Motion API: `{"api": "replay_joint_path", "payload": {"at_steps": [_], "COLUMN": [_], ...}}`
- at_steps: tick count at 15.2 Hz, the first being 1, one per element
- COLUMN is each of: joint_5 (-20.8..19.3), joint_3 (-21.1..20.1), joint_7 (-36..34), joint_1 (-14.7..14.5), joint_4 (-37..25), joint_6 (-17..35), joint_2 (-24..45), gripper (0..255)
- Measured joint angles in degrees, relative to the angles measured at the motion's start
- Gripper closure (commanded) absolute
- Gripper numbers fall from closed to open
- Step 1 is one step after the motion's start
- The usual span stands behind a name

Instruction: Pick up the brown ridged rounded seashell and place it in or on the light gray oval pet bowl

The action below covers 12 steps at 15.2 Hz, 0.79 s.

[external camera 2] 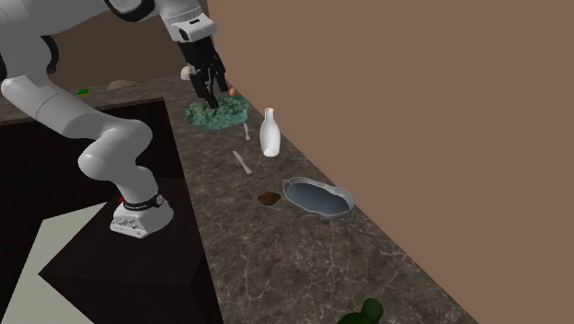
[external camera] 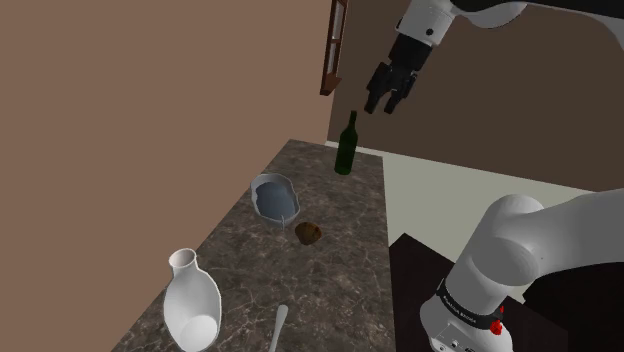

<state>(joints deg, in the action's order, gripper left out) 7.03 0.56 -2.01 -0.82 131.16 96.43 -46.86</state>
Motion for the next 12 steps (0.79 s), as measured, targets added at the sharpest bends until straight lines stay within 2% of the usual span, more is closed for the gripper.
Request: {"api": "replay_joint_path", "payload": {"at_steps": [3,9,12], "joint_5": [0.0,0.0,-0.1], "joint_3": [-0.6,-3.5,-4.9], "joint_7": [-0.1,-0.5,-0.9], "joint_1": [-0.1,-0.7,-0.9], "joint_4": [1.5,11.1,13.9], "joint_6": [2.1,12.7,17.8], "joint_2": [0.8,2.8,5.6], "gripper": [0,0,0]}}
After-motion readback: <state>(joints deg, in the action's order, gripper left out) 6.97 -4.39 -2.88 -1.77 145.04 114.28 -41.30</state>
